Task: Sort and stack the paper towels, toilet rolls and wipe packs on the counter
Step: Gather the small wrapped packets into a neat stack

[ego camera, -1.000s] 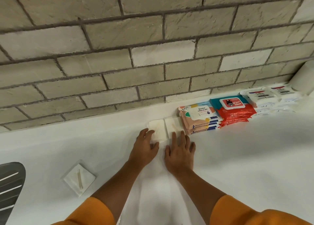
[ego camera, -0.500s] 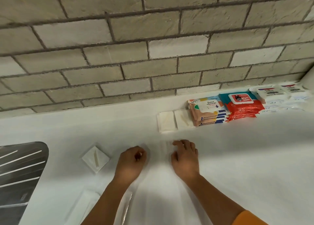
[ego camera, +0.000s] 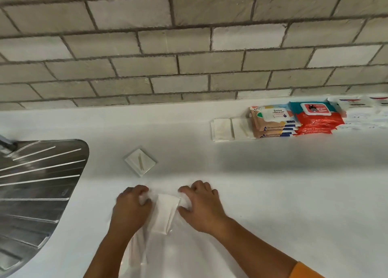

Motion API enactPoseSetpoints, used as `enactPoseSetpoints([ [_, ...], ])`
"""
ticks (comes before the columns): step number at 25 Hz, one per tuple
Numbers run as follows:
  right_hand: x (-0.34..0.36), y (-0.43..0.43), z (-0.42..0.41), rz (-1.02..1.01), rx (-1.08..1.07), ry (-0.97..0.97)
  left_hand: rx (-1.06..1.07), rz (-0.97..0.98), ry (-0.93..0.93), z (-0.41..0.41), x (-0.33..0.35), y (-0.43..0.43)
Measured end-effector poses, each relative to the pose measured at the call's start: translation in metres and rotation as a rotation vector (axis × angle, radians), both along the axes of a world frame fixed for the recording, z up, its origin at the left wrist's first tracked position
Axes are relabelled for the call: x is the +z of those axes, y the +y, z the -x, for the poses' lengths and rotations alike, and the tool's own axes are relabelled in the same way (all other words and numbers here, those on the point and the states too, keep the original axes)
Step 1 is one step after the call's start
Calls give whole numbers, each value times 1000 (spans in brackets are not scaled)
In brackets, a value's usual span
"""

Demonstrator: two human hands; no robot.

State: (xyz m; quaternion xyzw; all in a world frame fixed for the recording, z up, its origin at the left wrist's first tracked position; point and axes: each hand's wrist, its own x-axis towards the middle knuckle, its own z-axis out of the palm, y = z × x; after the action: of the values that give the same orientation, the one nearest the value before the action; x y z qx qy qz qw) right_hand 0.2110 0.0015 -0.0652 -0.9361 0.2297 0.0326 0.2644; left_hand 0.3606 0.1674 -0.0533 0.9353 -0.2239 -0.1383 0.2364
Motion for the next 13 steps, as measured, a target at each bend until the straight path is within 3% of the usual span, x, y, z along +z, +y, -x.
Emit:
enactPoseSetpoints([
  [4, -7, 29, -4, 79, 177, -74, 117, -289, -23, -8, 5, 41],
  [9, -18, 24, -5, 111, 45, -139, 233, -290, 61, -3, -3, 61],
  [13, -19, -6, -4, 67, -65, -124, 257, -160, 64, 0, -6, 56],
])
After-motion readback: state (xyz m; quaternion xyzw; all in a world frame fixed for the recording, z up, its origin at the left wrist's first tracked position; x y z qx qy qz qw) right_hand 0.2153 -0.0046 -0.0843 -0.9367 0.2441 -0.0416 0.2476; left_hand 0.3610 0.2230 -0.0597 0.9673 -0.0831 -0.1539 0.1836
